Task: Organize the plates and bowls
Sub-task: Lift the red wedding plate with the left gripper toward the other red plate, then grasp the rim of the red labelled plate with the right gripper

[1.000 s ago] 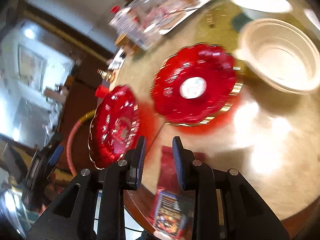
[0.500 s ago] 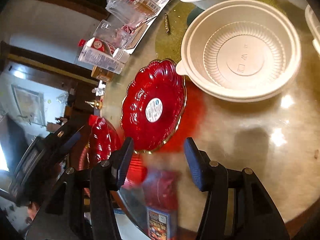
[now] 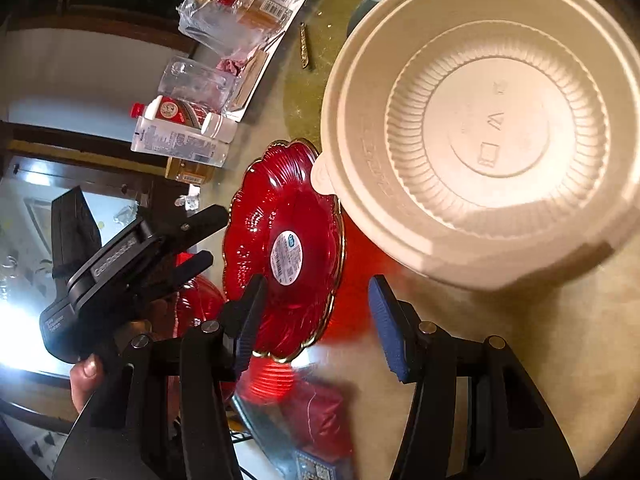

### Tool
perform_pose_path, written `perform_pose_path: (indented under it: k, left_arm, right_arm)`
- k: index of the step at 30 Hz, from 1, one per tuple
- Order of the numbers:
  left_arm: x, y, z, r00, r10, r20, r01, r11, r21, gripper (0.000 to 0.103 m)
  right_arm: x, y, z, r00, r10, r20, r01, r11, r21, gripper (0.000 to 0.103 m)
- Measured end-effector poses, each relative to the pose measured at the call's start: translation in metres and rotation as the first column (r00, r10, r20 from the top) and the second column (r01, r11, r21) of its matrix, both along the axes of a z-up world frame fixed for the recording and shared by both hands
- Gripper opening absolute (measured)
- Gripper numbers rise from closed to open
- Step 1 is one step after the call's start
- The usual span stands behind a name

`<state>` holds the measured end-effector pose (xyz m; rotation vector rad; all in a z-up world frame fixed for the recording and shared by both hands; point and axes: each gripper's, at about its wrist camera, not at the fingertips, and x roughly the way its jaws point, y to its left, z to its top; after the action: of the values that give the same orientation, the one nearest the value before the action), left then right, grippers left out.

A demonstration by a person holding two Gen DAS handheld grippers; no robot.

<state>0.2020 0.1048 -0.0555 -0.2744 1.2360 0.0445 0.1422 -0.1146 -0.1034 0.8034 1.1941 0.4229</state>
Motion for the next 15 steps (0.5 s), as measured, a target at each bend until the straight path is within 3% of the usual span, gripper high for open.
perform_pose_path:
  k: [7,10,12,15]
  left_arm:
    - [0.008,-0.007,-0.022,0.998,-0.013,-0.058,0.014,1.000,0.024,0.079]
    - [0.007,-0.009,-0.025,0.998,-0.027,-0.056,0.029,0.999,0.036,0.071]
    - [0.007,-0.011,-0.026,0.998,-0.032,-0.058,0.036,0.997,0.066,0.056]
    - [0.006,-0.011,-0.028,0.998,-0.030,-0.054,0.036,0.993,0.115,0.040]
  right_arm:
    - [0.009,0.012,0.002,1.000,0.007,0.013,-0.007,0.998,-0.066,0.053]
    - [0.011,0.016,0.003,1.000,0.006,0.021,-0.004,0.996,-0.084,0.051]
    - [0.012,0.019,0.004,1.000,0.014,0.023,-0.011,0.994,-0.113,0.035]
    - [0.012,0.020,0.003,1.000,0.002,0.021,0.001,0.987,-0.162,0.018]
